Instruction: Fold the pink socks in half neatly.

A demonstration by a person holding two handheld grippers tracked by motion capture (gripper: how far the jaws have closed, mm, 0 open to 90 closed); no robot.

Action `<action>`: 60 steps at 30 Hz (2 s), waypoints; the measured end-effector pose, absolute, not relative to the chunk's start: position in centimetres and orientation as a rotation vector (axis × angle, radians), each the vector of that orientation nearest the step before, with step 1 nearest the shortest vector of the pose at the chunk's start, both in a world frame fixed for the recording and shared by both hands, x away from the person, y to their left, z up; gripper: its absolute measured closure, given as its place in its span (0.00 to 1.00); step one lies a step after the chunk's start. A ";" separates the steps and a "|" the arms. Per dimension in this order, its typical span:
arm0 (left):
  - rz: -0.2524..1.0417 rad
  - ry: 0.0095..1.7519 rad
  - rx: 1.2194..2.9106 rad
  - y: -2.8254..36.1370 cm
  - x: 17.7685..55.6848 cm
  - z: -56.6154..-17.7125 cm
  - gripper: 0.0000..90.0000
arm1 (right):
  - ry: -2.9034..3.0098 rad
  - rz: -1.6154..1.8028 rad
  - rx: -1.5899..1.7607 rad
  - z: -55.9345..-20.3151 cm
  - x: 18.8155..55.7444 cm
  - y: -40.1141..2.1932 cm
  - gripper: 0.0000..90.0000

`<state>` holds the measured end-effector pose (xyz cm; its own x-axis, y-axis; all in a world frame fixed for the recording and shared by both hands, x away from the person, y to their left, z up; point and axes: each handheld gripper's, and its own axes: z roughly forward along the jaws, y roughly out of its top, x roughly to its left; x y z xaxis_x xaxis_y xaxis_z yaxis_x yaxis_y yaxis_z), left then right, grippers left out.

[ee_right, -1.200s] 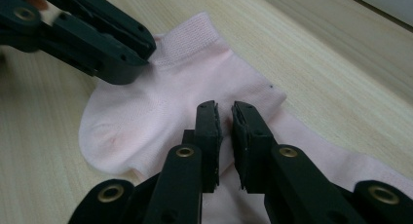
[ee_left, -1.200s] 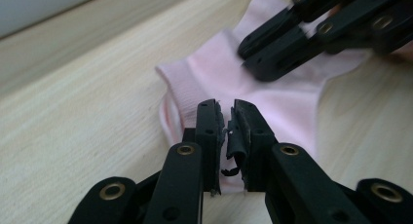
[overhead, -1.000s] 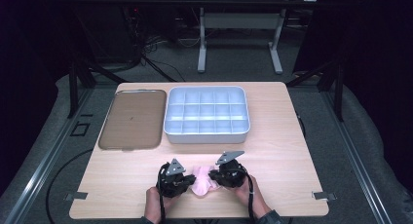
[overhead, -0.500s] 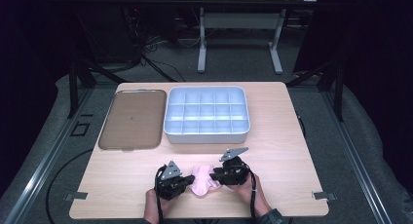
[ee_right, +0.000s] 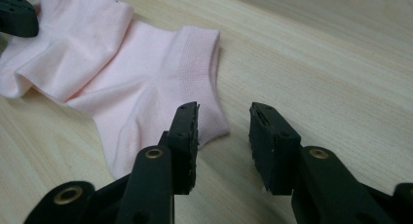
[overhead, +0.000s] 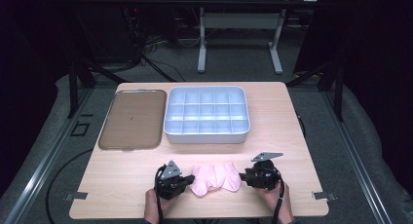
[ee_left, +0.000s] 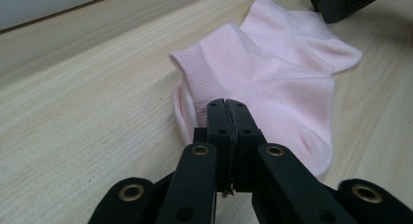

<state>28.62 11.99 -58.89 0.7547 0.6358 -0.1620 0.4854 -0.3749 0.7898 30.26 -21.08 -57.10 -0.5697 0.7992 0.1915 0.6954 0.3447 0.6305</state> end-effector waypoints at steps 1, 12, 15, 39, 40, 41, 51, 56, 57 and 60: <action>0.213 0.840 2.046 12.0 28.6 -58.9 0.99 | 2.448 1.042 1.369 -57.2 30.2 -21.1 0.71; 0.218 0.840 2.045 11.9 28.6 -58.9 0.99 | 2.469 0.983 1.300 -57.1 30.0 -20.1 0.82; 0.224 0.838 2.048 11.9 28.5 -58.9 0.99 | 2.465 0.933 1.244 -57.1 29.9 -19.7 0.83; 0.217 0.841 2.044 12.0 28.6 -58.9 0.99 | 2.426 0.989 1.233 -56.5 29.0 -18.8 0.94; 0.214 0.840 2.045 12.0 28.6 -58.9 0.99 | 2.421 1.005 1.229 -56.2 29.0 -18.9 0.94; 0.213 0.840 2.046 12.0 28.6 -58.9 0.99 | 2.420 1.006 1.223 -56.0 29.0 -19.0 0.94; 0.208 0.842 2.043 12.0 28.6 -58.9 0.99 | 2.406 1.068 1.177 -53.8 28.8 -18.6 0.94; 0.207 0.842 2.043 12.0 28.6 -58.9 0.99 | 2.415 1.078 1.146 -52.6 29.0 -18.1 0.94; 0.207 0.842 2.043 12.0 28.7 -58.9 0.99 | 2.414 1.089 1.134 -52.4 29.0 -17.9 0.94; 0.204 0.844 2.039 12.0 28.7 -58.9 0.99 | 2.426 1.100 1.108 -51.7 29.0 -17.4 0.94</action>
<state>28.67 12.03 -58.92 0.7541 0.6347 -0.1687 0.4879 -0.3695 0.7908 28.99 -17.41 -51.67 -0.6769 0.7323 0.0746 0.5386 0.4236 0.7284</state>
